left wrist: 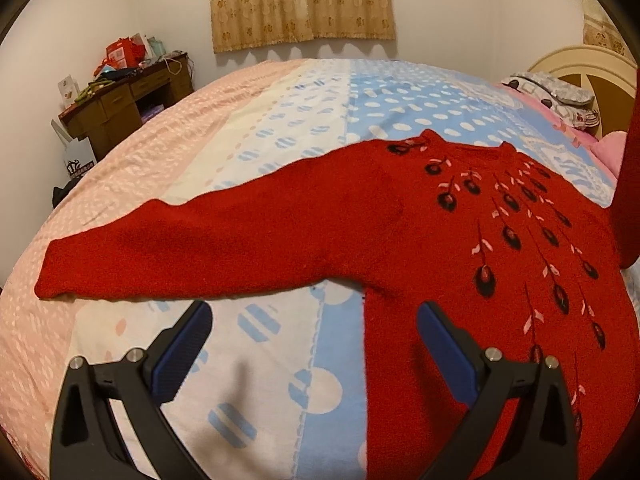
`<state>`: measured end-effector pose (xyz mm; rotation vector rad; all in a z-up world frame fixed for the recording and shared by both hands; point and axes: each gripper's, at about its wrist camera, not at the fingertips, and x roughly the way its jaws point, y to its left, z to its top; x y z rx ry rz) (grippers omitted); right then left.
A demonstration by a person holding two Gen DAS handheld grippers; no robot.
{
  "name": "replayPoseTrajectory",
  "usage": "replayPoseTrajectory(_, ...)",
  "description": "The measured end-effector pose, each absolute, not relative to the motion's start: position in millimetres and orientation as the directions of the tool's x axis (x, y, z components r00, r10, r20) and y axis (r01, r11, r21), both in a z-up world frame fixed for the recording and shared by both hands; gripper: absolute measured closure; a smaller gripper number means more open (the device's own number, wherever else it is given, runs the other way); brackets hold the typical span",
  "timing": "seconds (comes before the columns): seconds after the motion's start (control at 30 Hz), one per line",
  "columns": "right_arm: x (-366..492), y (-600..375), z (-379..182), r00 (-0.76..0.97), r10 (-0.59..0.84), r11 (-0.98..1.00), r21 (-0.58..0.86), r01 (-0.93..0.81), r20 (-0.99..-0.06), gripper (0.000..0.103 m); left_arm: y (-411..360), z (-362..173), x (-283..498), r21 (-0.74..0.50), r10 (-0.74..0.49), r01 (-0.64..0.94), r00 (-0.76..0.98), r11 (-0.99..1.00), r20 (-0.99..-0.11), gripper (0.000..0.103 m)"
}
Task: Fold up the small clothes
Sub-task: 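Lift the grasped sleeve cuff up off the bed with the right gripper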
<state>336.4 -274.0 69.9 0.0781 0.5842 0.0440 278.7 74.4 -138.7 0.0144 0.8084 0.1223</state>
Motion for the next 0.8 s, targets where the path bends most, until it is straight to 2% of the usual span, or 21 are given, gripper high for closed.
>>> replayPoseTrajectory(0.43,375,-151,51,0.784,0.163,0.97,-0.048,-0.239,-0.599,0.094,91,-152,280,0.039,0.106,-0.114,0.671,0.993,-0.734,0.0)
replayPoseTrajectory(0.8,400,-48,-24,0.683,0.222,0.92,-0.081,-0.383,-0.696,0.094,103,-162,278,-0.028,0.048,-0.103,0.666,0.994,-0.744,0.0)
